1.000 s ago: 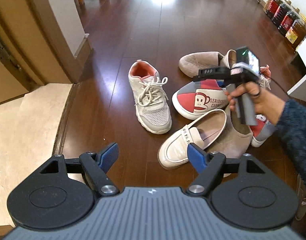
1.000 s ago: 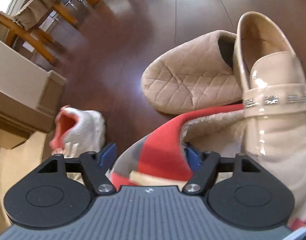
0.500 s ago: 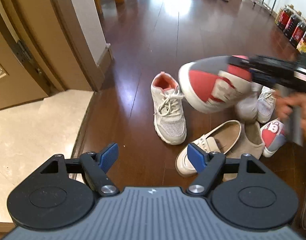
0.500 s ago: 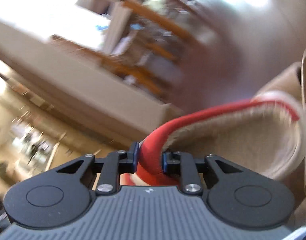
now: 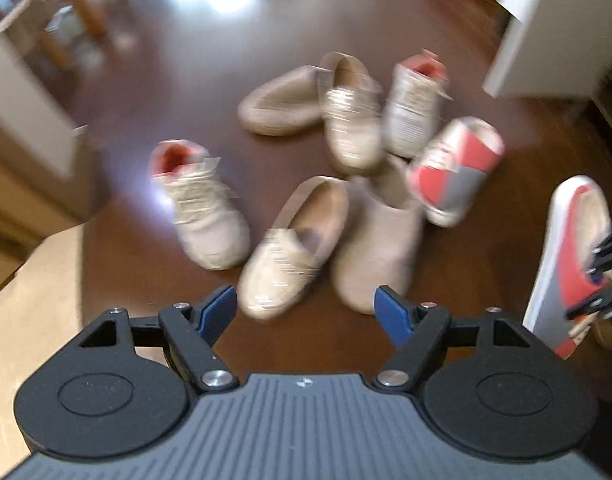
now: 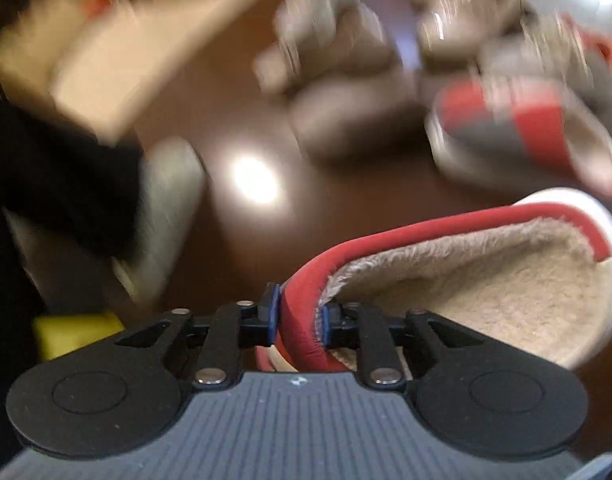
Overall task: Organize scattered shoes
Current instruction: 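Carry the slipper with the right gripper and set it beside the brown buckle boots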
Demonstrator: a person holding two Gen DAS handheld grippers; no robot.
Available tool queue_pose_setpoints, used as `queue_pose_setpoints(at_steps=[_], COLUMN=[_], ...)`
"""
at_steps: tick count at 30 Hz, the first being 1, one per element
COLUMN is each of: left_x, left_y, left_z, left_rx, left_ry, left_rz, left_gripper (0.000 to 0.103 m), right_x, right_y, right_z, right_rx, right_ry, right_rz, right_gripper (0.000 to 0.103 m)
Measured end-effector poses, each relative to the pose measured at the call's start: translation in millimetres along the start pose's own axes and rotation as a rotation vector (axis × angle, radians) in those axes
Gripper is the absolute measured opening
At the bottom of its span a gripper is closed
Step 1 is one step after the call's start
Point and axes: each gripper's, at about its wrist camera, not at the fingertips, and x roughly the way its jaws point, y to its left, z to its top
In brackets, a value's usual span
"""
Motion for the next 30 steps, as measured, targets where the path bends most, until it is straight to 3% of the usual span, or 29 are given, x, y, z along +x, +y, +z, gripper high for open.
queue_pose_setpoints(at_steps=[1, 2, 4, 6, 8, 10, 12, 15, 16, 18, 21, 26, 30], left_x=[5.1, 7.3, 11.2, 15.2, 26.5, 47.2, 65.3, 103.6, 120.0, 146.5, 177.5, 194.1, 200.6], left_y=[-17.6, -30.3, -63.4, -100.7, -138.1, -173.9, -197.6, -239.2, -255.1, -278.3, -301.9, -311.8, -314.5], left_z=[3.7, 5.9, 9.4, 9.7, 9.5, 12.3, 16.8, 28.4, 32.6, 35.3, 30.5, 1.5, -16.2], left_rx=[0.026, 0.046, 0.113, 0.209, 0.326, 0.404, 0.428, 0.382, 0.348, 0.315, 0.285, 0.258, 0.238], left_ry=[0.016, 0.027, 0.031, 0.005, -0.031, -0.047, -0.057, -0.085, -0.090, -0.070, -0.022, 0.052, 0.077], left_rz=[-0.030, -0.052, -0.099, -0.109, -0.081, -0.072, -0.082, -0.111, -0.127, -0.141, -0.154, -0.183, -0.208], left_gripper=[0.077, 0.077, 0.077, 0.077, 0.077, 0.077, 0.077, 0.077, 0.077, 0.077, 0.074, 0.074, 0.074], right_x=[12.3, 15.1, 8.8, -1.7, 0.3, 16.6, 36.8, 70.1, 77.3, 88.3, 87.8, 76.6, 68.1], right_y=[1.3, 3.1, 8.1, 18.5, 26.2, 36.8, 37.8, 34.7, 32.5, 32.6, 33.2, 34.4, 29.6], right_z=[-22.5, -41.8, -80.3, -123.1, -149.9, -176.6, -181.5, -179.6, -177.9, -177.6, -194.4, -223.8, -241.3], right_rx=[0.014, 0.053, 0.194, 0.401, 0.530, 0.709, 0.790, 0.896, 0.916, 0.914, 0.876, 0.829, 0.707], right_ry=[0.031, 0.007, -0.111, -0.301, -0.397, -0.497, -0.526, -0.536, -0.528, -0.544, -0.550, -0.497, -0.478], right_rz=[-0.114, -0.210, -0.340, -0.373, -0.378, -0.376, -0.374, -0.399, -0.414, -0.432, -0.421, -0.392, -0.374], right_gripper=[0.036, 0.056, 0.073, 0.081, 0.094, 0.094, 0.094, 0.094, 0.099, 0.101, 0.094, 0.092, 0.095])
